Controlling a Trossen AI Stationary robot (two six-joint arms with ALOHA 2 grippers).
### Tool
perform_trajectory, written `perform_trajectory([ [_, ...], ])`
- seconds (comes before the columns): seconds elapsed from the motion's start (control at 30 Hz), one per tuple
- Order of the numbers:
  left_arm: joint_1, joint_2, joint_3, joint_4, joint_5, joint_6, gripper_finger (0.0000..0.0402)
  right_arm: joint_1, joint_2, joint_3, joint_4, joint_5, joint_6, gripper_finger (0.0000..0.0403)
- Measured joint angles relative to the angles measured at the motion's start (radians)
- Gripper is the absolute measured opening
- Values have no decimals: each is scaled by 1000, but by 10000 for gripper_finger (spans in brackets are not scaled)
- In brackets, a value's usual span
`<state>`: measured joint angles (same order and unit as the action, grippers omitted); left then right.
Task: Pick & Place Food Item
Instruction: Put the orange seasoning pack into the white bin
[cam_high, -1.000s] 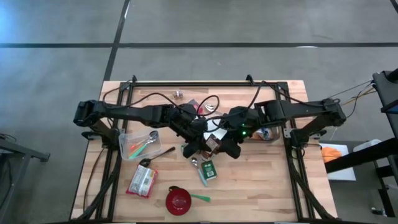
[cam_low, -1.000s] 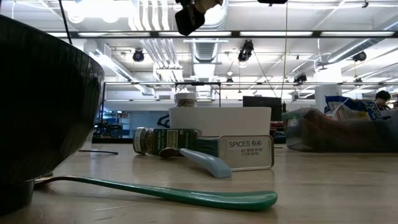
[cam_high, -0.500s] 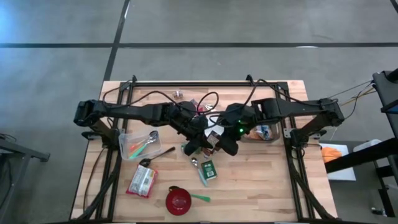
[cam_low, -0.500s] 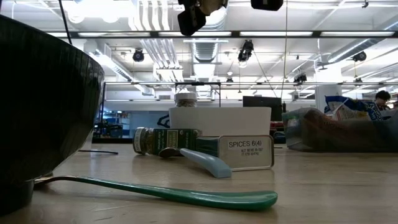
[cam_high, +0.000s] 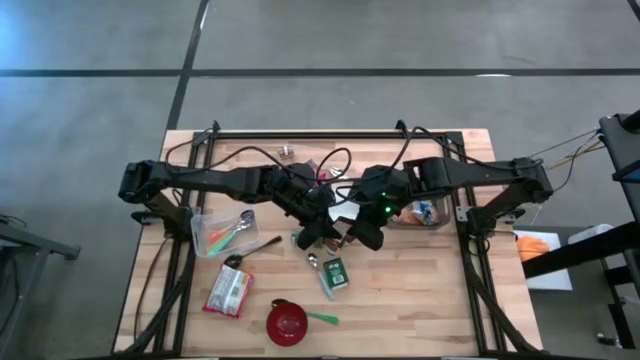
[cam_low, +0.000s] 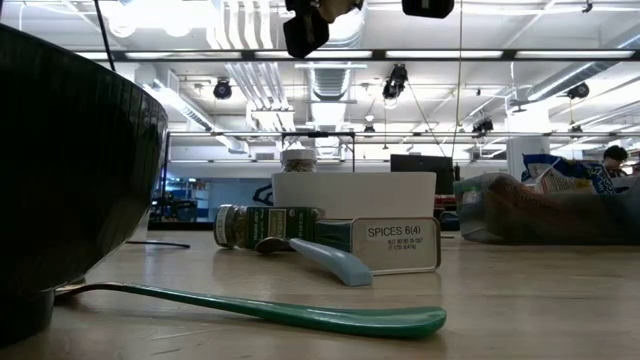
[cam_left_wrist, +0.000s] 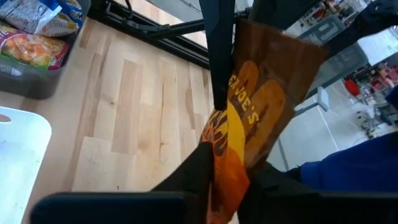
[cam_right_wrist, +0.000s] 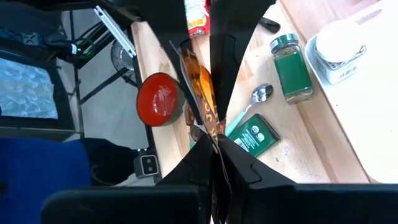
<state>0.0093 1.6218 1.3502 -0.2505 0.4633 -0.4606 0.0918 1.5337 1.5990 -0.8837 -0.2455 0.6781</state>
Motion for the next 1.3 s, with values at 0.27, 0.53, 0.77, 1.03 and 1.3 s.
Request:
perform_trajectory([
  [0.27,0,-16,0,-10,-1,-73,120,-27,-1,0,-6,6,-30,8],
  [0.53,24,-89,0,-154,-36,-88,161,-79,-2,0,-53,6,-94,7],
  [0.77,36,-156,-1,-344,-265,-98,173,-142,-2,0,-104,11,-154,7],
  [1.03,36,-231,-15,-411,-315,-107,173,-233,40,-6,-161,41,-280,7],
  [1.3,32,-310,-15,-437,-341,-114,173,-292,146,-10,-197,47,-459,7],
])
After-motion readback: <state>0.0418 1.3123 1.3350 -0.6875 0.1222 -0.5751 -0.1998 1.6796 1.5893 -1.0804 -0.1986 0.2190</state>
